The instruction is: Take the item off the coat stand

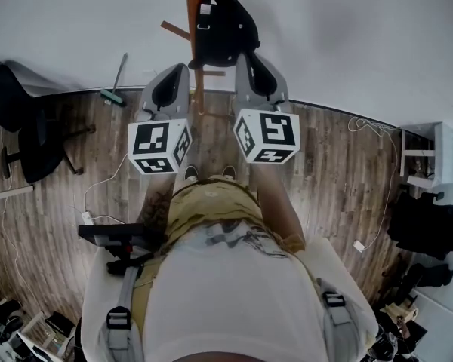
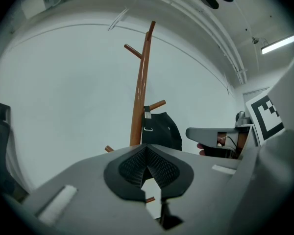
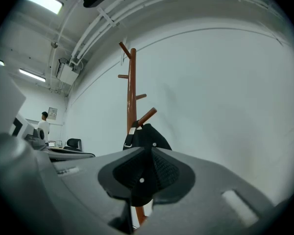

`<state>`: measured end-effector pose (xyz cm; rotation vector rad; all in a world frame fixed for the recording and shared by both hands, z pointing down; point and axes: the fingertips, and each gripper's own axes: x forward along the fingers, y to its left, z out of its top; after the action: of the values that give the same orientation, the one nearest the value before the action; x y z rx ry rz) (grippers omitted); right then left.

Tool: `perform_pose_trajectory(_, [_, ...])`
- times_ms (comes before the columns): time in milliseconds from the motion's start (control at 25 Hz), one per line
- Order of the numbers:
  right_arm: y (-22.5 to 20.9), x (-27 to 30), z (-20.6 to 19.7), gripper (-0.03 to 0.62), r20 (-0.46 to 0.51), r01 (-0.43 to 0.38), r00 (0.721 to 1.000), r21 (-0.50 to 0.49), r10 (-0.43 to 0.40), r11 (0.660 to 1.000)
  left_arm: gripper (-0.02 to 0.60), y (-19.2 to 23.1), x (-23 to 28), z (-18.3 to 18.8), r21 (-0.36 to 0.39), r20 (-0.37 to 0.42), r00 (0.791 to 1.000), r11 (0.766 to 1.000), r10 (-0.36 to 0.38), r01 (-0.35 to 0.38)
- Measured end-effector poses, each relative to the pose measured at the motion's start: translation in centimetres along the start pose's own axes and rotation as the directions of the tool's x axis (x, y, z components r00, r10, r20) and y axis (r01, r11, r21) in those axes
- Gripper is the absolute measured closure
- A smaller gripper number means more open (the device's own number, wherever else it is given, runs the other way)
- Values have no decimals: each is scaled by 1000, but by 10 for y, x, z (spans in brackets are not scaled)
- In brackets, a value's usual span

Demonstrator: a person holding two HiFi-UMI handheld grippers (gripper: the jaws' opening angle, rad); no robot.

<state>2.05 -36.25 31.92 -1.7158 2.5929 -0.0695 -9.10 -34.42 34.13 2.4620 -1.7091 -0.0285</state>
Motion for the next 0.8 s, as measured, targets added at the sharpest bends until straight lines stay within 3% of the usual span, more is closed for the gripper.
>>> perform_pose_trajectory(120, [-2,16,12,548,19,-25,999,-22,26,999,581,7,7,14,14,26,999,999,31,-32])
perform_pose_trajectory(280, [25,29,29,533,42,-38,998,-58,41,998,581,30,-6,31,22,49,997,998,60,-61])
perform_pose_trajectory(400, [10,36,29,505,44,-27,999,-85,31,996,581,27,6,35,30,63,995,997,73,-75])
perform_pose_trajectory(600, [-4,54,10,464,-24,-59,998,-118,56,991,581,21,24,31,39,62,996,997,71,-74])
perform_pose_trajectory(640, [-4,57,5,476,-39,-66,997,-116,62,991,581,23,26,29,39,60,996,997,71,-73])
perform_pose_trajectory(720, [-7,61,-1,585,-44,-68,997,-119,63,991,581,25,31,26,40,57,996,997,70,-72])
perform_pose_trajectory(800, [-15,60,0,588,-19,-56,998,-122,54,991,581,21,38,24,42,58,996,997,65,-67])
